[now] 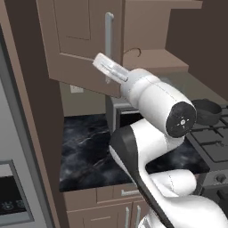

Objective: Open the cabinet and move the ladle to the pot. Then close the cabinet.

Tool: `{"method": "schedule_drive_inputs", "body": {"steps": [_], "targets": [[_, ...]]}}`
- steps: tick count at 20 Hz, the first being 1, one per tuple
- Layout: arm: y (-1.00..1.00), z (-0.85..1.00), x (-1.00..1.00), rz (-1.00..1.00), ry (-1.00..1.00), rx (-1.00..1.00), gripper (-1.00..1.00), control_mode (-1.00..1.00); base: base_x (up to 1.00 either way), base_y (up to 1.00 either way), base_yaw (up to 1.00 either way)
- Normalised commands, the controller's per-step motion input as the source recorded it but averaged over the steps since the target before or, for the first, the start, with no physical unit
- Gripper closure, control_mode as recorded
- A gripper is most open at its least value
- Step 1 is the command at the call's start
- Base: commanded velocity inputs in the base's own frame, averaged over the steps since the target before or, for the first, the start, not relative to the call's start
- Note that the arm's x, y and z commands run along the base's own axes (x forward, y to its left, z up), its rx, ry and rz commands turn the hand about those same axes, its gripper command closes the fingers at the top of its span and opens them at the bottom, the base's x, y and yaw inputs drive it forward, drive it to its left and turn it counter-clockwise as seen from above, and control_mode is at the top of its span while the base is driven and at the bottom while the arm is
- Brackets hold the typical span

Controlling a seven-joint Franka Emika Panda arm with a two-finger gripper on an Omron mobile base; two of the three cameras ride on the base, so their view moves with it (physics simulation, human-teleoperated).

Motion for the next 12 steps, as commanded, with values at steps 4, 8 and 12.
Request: {"method": "schedule_drive_inputs", "body": {"steps": [4,8,12], "targets": [[-0.33,0.2,-0.77,0.19,0.03,0.25,-1.0,-1.0,0.0,0.0,0.0],[-0.61,0.0,-0.09,0.19,0.06,0.33,-1.0,-1.0,0.0,0.0,0.0],[-0.64,0.0,0.05,0.19,0.04,0.33,-1.0,-1.0,0.0,0.0,0.0]]}}
